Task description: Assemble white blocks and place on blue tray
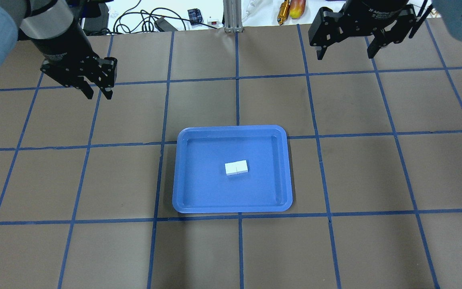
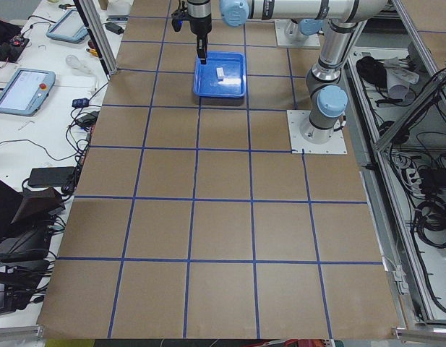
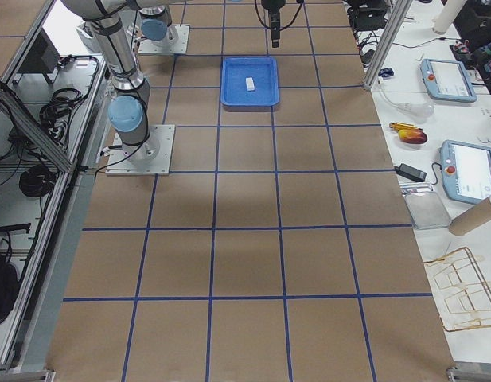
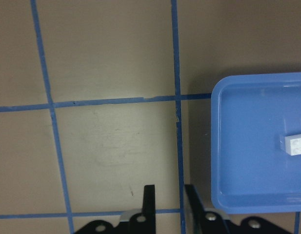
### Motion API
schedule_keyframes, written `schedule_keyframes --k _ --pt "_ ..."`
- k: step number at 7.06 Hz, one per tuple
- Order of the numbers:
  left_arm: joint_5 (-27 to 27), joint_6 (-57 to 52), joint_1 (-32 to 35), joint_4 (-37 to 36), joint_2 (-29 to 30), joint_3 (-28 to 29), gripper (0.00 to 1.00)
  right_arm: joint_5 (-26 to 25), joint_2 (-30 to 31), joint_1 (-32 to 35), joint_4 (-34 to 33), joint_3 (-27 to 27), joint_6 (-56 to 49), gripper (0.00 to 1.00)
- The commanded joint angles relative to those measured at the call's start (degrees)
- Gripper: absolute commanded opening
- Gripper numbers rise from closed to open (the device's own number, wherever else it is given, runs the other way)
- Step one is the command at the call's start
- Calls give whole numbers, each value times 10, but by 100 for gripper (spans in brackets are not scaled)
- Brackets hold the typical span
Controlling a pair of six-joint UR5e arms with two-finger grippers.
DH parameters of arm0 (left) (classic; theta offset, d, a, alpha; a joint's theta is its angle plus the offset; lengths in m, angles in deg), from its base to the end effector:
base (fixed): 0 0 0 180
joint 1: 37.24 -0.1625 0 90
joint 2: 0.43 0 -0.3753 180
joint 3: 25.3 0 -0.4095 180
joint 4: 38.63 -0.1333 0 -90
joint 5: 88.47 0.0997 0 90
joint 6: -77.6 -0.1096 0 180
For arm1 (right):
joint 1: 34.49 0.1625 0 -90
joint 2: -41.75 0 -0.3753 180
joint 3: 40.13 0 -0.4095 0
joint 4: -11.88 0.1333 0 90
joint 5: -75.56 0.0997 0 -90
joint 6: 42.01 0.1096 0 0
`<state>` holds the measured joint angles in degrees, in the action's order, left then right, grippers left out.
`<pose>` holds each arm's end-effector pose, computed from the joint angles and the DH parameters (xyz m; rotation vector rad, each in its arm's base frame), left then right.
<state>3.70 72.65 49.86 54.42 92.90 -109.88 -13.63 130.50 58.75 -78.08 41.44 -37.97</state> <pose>-0.1022 -0.5347 0.4409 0.0560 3.1043 0.0300 0.1644 -0.5186 0.4925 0.0204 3.1136 -0.1925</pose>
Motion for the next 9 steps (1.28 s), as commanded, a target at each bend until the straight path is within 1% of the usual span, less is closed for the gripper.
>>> schedule_keyframes --k 1,3,4,5,6,8,9 --pt "-35 8 10 2 5 12 100 2 0 0 14 1 1 100" --pt "-37 5 8 -78 11 7 100 -1 1 -1 11 0 -2 100" --pt "-40 8 19 -77 12 -2 100 0 3 -1 7 0 -4 100" --pt "-59 7 25 -77 2 -8 100 0 5 0 7 0 -4 100" --pt "-58 6 27 -67 -18 -2 100 0 5 0 8 0 -6 100" --pt "-60 12 24 -62 -27 -14 100 2 10 0 10 0 -7 100" --pt "-63 13 22 -62 -37 -5 100 2 12 0 13 0 -7 100"
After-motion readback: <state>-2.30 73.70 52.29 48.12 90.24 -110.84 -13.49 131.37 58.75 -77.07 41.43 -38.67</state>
